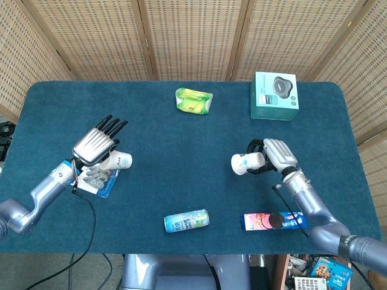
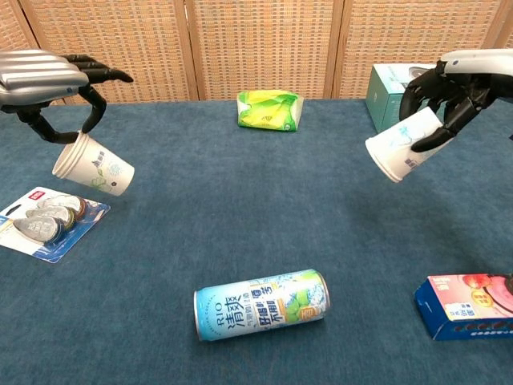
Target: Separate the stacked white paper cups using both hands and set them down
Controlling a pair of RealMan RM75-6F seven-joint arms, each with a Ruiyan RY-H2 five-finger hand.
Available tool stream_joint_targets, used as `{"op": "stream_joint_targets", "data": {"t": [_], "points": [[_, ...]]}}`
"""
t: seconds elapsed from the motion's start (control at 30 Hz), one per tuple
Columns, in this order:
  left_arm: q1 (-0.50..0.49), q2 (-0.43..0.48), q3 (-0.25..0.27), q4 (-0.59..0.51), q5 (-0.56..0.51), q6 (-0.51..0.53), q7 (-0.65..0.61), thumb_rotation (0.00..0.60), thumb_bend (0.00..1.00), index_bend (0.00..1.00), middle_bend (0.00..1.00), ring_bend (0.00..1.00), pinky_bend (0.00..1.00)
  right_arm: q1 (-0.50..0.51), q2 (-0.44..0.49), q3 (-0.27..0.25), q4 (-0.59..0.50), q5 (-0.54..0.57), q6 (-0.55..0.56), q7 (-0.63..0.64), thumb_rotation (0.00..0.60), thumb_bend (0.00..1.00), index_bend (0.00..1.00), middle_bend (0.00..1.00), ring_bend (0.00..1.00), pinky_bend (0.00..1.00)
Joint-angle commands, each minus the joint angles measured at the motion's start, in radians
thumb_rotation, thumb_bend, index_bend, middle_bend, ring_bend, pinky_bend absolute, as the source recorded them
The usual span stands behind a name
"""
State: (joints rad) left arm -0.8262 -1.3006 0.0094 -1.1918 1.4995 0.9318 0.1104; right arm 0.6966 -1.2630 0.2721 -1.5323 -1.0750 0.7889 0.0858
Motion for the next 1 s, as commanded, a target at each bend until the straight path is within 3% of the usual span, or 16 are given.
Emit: {"op": "stream_joint_targets", "data": {"t": [0.03,0.17,0.23,0.3,0.37,0.43,0.53,0.6,0.8,1.0], "points": [[-0.023,0.021,-0.016,-0.053,-0.099,-0.105,0.093,0.6,0.56,0.73,0.0,0.0,0.0,0.011,-0.014,-0.064,0.02,-0.072,0.063,-0.15,0.6,0.55,0.58,0.61,0.51,0.64],[-0.029,0.002,-0.029,-0.048,-0.143,-0.135,0.152,0.6,0.56,0.73,0.0,0.0,0.0,0.017,-0.019,-0.094,0.028,-0.09,0.083,-0.251,0.6,0.55,0.58,0.61,0.51,0.64],[-0.032,-0.008,-0.037,-0.042,-0.161,-0.142,0.172,0.6,0.56,0.63,0.0,0.0,0.0,0.02,-0.023,-0.111,0.039,-0.106,0.098,-0.312,0.6,0.55,0.58,0.61,0.51,0.64],[-0.032,-0.02,-0.047,-0.035,-0.177,-0.141,0.187,0.6,0.53,0.32,0.0,0.0,0.0,0.021,-0.031,-0.128,0.055,-0.129,0.128,-0.383,0.6,0.55,0.58,0.59,0.51,0.64],[-0.03,-0.028,-0.06,-0.033,-0.188,-0.131,0.179,0.6,0.44,0.09,0.0,0.0,0.0,0.019,-0.033,-0.155,0.071,-0.164,0.161,-0.48,0.6,0.53,0.54,0.52,0.5,0.6],[-0.028,-0.032,-0.067,-0.031,-0.191,-0.125,0.175,0.6,0.33,0.0,0.0,0.0,0.0,0.013,-0.035,-0.164,0.059,-0.141,0.176,-0.555,0.6,0.37,0.37,0.35,0.39,0.49],[-0.026,-0.03,-0.073,-0.035,-0.189,-0.117,0.165,0.6,0.27,0.0,0.0,0.0,0.0,0.01,-0.03,-0.169,0.025,-0.091,0.187,-0.661,0.6,0.09,0.11,0.1,0.14,0.29],[-0.022,-0.023,-0.079,-0.045,-0.184,-0.104,0.152,0.6,0.27,0.0,0.0,0.0,0.0,0.006,-0.027,-0.167,-0.011,-0.06,0.209,-0.718,0.6,0.04,0.06,0.04,0.08,0.24],[0.039,0.046,-0.117,-0.14,-0.182,0.015,0.062,0.6,0.27,0.0,0.0,0.0,0.0,-0.037,0.017,-0.166,-0.125,-0.083,0.306,-0.727,0.6,0.02,0.06,0.02,0.06,0.19],[0.206,0.139,-0.117,-0.265,-0.19,0.232,-0.042,0.6,0.23,0.0,0.0,0.0,0.0,-0.143,0.083,-0.207,-0.171,-0.22,0.455,-0.61,0.6,0.0,0.06,0.02,0.03,0.1]]}}
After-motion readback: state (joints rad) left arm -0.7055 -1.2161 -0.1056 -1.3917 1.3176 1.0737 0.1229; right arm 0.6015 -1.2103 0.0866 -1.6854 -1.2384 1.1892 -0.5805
